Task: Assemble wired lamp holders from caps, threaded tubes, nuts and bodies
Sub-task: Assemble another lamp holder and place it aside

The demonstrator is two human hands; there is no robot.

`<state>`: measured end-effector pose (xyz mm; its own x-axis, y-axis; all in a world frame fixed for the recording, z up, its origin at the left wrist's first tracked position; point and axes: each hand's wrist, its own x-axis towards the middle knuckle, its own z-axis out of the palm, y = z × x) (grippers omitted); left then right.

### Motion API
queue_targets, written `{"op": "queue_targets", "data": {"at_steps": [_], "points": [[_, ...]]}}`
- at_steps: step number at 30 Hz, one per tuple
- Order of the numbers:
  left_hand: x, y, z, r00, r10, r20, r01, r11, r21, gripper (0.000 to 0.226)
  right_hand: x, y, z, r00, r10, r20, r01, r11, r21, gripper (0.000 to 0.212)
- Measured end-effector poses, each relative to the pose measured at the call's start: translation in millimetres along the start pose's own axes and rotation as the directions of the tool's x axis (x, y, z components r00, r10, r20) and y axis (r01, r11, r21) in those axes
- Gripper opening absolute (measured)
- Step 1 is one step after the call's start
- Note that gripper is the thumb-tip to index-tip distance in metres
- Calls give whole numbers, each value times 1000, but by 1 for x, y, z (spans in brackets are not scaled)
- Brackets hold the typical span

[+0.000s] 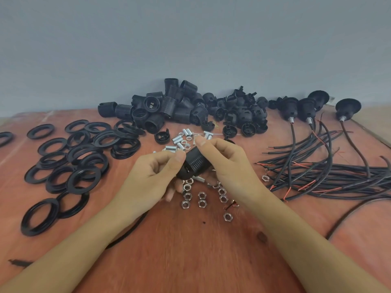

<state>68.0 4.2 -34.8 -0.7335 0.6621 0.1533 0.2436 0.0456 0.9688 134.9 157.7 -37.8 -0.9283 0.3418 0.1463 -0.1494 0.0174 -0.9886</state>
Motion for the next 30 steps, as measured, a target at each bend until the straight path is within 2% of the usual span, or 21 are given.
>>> {"op": "queue_targets", "data": {"at_steps": [4, 7, 18, 22, 30], "points": [[0, 1, -2, 992, -7, 129, 21, 994, -104, 27, 1, 0, 1, 998, 59, -28, -59, 998, 1, 37], [-1, 0, -4, 982, -11, 190, 28, 996, -83, 22, -1, -1, 4, 998, 70, -3, -70, 996, -51, 37], [0, -3, -6, 975, -28, 219, 13, 998, 67, 24, -3, -1, 6, 998, 41, -41, -50, 962, -269, 41], [0, -4, -8, 967, -50, 250, 26, 995, 97, 42, -3, 1, 7, 996, 71, -55, -85, 933, -350, 42], [-1, -4, -5, 972, -50, 230, 18, 991, 136, 38, -4, 7, 9, 994, -12, -111, -40, 890, -455, 42]]}}
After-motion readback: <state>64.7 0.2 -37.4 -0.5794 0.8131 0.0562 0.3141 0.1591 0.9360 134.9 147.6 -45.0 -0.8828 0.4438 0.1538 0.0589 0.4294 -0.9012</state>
